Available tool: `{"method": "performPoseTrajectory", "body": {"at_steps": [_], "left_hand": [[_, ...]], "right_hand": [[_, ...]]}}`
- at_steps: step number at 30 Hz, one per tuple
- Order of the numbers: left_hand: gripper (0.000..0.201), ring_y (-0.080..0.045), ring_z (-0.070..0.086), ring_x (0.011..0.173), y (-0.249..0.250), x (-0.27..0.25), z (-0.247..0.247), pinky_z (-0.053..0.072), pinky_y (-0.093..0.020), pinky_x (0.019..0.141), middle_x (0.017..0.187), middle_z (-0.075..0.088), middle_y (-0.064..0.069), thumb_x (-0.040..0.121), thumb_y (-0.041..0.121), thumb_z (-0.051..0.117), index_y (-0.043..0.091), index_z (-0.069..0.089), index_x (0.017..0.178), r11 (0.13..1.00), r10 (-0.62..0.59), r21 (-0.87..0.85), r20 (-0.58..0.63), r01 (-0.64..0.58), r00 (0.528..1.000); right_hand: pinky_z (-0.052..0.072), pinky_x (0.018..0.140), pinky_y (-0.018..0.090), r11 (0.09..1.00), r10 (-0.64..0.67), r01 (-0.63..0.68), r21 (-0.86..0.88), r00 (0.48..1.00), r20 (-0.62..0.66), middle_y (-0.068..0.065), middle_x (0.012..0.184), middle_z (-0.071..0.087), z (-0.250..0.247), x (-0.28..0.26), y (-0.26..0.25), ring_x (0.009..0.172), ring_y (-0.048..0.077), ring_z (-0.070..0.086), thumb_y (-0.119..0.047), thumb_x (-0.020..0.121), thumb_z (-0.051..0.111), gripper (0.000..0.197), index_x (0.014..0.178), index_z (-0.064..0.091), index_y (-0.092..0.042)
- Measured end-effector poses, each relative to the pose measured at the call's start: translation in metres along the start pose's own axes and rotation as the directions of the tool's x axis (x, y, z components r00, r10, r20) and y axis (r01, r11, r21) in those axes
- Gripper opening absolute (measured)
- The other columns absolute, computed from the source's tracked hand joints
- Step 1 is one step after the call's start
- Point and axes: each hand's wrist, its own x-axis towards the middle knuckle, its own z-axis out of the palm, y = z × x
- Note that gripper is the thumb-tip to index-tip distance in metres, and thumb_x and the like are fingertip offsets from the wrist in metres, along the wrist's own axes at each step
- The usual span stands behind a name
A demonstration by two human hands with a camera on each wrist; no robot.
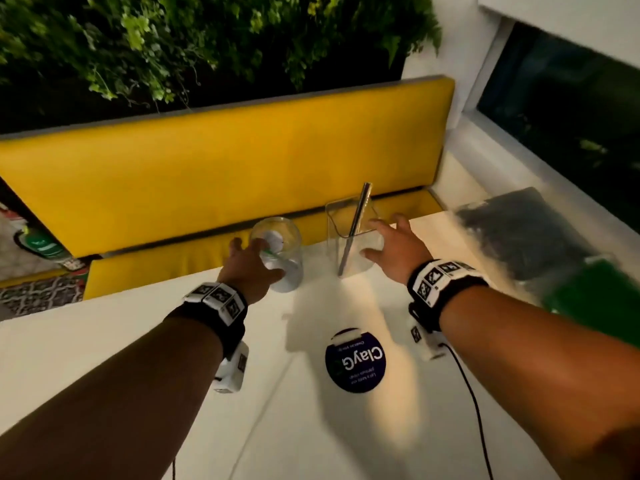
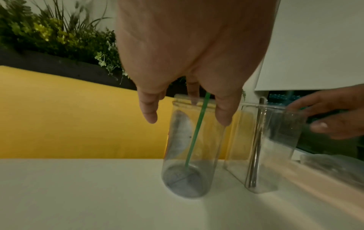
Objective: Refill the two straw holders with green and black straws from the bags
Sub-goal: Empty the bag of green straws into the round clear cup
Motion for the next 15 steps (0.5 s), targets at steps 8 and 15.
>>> {"method": "performPoseTrajectory", "body": {"at_steps": [8, 15], "left_hand": [[0.049, -0.033, 0.055, 0.116, 0.001, -0.010, 0.022, 0.043, -0.036, 0.101, 0.136, 0.048, -0.014, 0.087, 0.033, 0.072, 0.014, 0.056, 0.129, 0.987, 0.099, -0.115, -0.118, -0.112, 0.988], [0.043, -0.024, 0.061, 0.102, -0.006, -0.081, 0.051, 0.055, -0.041, 0.093, 0.134, 0.046, -0.003, 0.080, 0.039, 0.076, 0.029, 0.056, 0.117, 0.946, 0.244, -0.211, -0.038, -0.246, 0.969]], "right_hand": [[0.045, 0.084, 0.031, 0.982, -0.080, 0.098, 0.164, 0.990, -0.118, 0.003, 0.110, 0.059, 0.019, 0.012, 0.017, 0.095, 0.022, 0.058, -0.037, 0.084, 0.073, 0.020, 0.097, 0.065, -0.023], [0.049, 0.088, 0.031, 0.963, -0.026, 0.084, 0.255, 0.974, -0.223, -0.001, 0.105, 0.059, -0.005, -0.089, 0.054, 0.091, 0.019, 0.060, -0.032, 0.082, 0.076, 0.015, 0.087, 0.064, -0.024]]}}
